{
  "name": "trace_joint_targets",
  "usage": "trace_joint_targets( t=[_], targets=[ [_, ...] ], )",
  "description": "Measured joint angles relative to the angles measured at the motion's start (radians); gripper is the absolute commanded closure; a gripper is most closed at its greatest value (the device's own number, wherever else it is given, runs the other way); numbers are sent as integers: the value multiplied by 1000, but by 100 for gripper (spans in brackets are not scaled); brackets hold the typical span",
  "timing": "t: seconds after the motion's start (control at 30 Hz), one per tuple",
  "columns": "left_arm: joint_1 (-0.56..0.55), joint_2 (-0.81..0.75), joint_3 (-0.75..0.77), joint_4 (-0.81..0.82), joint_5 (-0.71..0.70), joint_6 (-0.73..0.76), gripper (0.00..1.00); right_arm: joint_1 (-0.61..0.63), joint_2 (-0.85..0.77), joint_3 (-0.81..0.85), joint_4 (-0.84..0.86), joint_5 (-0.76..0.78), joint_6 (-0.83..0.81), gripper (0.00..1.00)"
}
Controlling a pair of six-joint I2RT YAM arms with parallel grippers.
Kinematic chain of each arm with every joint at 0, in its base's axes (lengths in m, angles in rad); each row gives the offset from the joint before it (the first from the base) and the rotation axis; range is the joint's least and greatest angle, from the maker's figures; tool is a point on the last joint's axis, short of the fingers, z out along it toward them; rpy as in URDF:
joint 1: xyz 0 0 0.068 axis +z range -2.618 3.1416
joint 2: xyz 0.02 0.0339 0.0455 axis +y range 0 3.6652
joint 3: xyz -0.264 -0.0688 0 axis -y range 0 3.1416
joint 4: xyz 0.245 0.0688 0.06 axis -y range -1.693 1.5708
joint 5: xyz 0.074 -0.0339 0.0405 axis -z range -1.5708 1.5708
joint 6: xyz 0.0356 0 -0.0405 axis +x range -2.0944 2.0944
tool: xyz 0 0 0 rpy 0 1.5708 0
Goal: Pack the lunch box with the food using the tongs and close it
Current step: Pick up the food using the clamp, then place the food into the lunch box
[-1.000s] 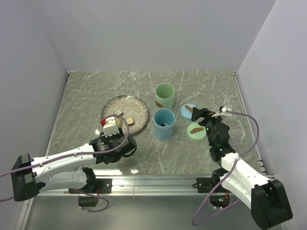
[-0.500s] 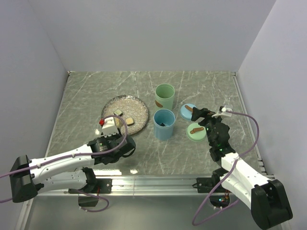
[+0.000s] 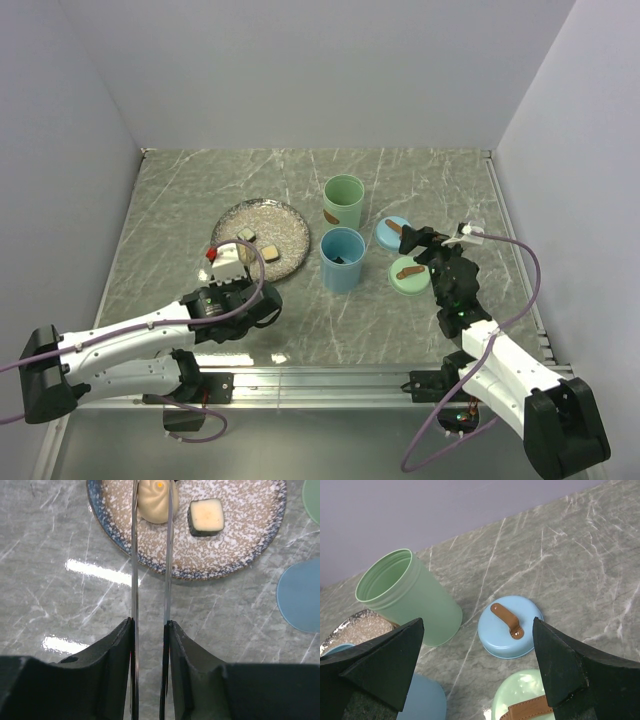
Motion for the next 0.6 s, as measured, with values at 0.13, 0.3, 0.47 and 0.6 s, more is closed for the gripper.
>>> trace_joint_targets(
  t=[0.13, 0.3, 0.47, 0.6],
  targets=[
    [0, -4, 34, -2, -13, 23, 82, 0, 0, 0, -2, 0, 0, 5],
    [0, -6, 89, 19, -46, 71, 82, 0, 11, 0, -2, 0, 0, 4],
    [0, -44, 99, 150, -39, 199, 82, 0, 47, 0, 2, 1, 0, 4],
    [0, -114, 90, 334, 40, 364, 82, 0, 76, 0, 6, 0, 0, 4]
  ],
)
